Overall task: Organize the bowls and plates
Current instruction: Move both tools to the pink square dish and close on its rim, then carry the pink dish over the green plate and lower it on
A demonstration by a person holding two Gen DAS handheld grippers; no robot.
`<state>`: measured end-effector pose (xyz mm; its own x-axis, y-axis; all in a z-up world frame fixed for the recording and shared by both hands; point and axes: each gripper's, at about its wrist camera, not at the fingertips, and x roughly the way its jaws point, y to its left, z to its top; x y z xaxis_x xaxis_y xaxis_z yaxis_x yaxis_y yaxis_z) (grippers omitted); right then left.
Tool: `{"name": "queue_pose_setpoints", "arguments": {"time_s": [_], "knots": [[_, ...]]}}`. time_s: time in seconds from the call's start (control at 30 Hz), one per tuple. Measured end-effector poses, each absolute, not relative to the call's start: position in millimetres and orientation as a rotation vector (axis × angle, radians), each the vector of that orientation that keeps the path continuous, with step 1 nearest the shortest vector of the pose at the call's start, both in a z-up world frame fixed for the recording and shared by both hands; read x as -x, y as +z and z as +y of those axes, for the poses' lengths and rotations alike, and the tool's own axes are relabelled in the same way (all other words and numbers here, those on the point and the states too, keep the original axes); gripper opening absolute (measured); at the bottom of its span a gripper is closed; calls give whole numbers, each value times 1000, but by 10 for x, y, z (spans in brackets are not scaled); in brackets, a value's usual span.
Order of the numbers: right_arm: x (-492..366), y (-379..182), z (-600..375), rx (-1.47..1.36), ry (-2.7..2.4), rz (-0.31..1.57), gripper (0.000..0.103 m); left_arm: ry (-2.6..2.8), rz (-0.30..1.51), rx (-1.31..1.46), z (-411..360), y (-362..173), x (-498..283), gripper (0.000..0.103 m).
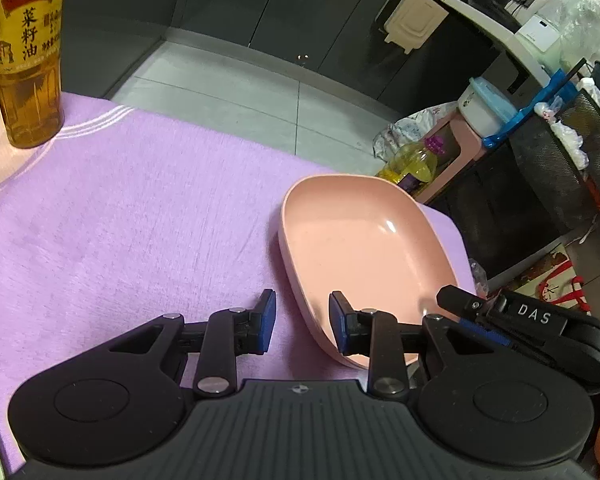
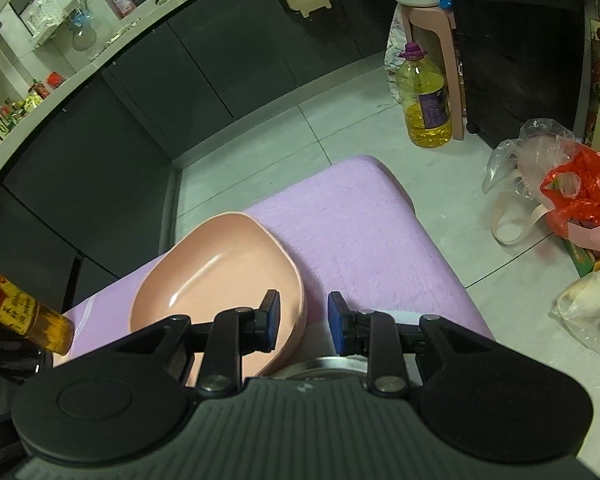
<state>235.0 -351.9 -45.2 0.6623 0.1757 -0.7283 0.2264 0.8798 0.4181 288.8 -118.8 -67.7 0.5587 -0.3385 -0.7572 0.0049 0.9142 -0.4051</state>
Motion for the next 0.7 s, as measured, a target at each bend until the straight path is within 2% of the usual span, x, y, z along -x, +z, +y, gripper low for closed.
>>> {"name": "queue_pose_setpoints", "arguments": {"time_s": [0.1, 0.13, 0.17, 0.23, 0.7], "knots": [[-2356, -477, -3516, -519, -35, 862, 22, -213, 952, 368, -1210, -686, -2885, 25], [-2369, -480, -3500, -509, -33, 867, 15, -216, 952, 361, -1216, -685, -2886, 18], [-2373, -481, -3482, -501, -23, 871, 14, -225, 958, 355, -1233, -678, -2894, 13], [-2356, -463, -3448, -499, -13, 871, 11, -237, 962, 338, -1232, -632, -2863, 13], [-1754, 174, -3006, -446, 137, 763, 11, -256, 819, 292, -589, 78, -2130, 13]]}}
